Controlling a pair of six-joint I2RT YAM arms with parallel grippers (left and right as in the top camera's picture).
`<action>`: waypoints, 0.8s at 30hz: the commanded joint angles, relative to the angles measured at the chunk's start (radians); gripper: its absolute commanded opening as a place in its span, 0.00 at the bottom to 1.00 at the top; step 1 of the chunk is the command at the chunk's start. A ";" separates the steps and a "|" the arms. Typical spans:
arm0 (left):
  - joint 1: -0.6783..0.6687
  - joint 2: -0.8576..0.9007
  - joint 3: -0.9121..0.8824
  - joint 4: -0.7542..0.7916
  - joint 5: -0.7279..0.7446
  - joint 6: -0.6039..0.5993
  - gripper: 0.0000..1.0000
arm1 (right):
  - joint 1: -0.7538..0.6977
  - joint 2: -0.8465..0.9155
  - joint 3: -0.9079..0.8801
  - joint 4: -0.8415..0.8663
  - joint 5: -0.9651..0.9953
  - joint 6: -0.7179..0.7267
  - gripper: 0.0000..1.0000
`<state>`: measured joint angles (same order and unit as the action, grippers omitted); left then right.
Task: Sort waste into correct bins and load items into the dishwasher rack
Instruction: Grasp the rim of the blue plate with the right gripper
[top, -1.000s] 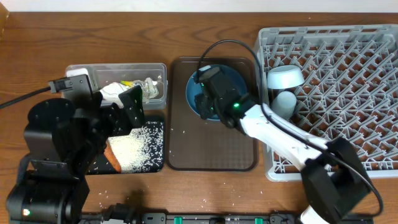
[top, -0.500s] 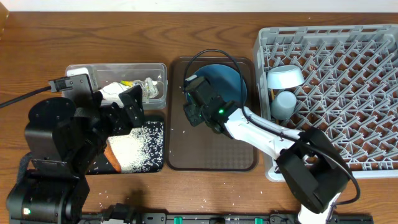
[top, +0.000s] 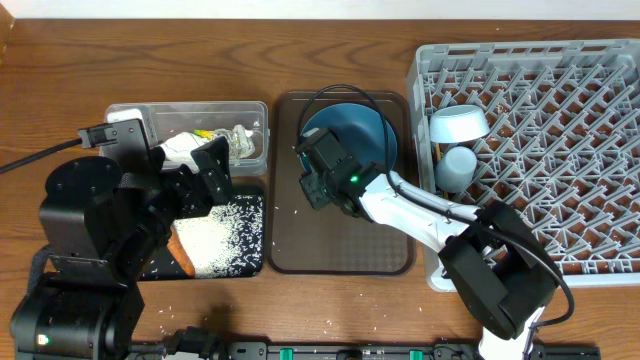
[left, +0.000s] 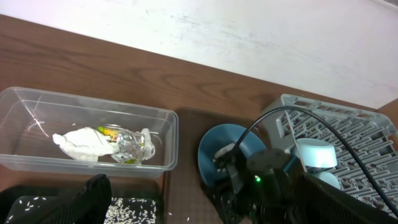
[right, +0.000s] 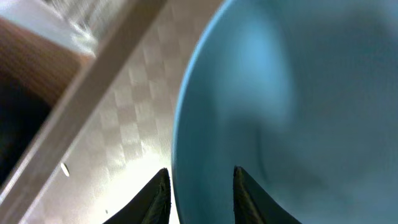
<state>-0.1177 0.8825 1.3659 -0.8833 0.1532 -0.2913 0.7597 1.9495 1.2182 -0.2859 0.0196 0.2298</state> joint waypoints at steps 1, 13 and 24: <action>0.004 -0.002 0.000 0.001 -0.008 -0.001 0.95 | 0.006 0.015 0.011 -0.022 0.011 0.000 0.33; 0.004 -0.002 0.000 0.001 -0.008 -0.001 0.95 | 0.005 0.015 0.011 0.047 0.036 -0.021 0.33; 0.004 -0.002 0.000 0.001 -0.008 -0.001 0.95 | 0.008 0.015 0.011 -0.002 0.036 -0.022 0.23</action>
<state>-0.1177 0.8825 1.3659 -0.8833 0.1532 -0.2909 0.7601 1.9499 1.2182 -0.2825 0.0422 0.2165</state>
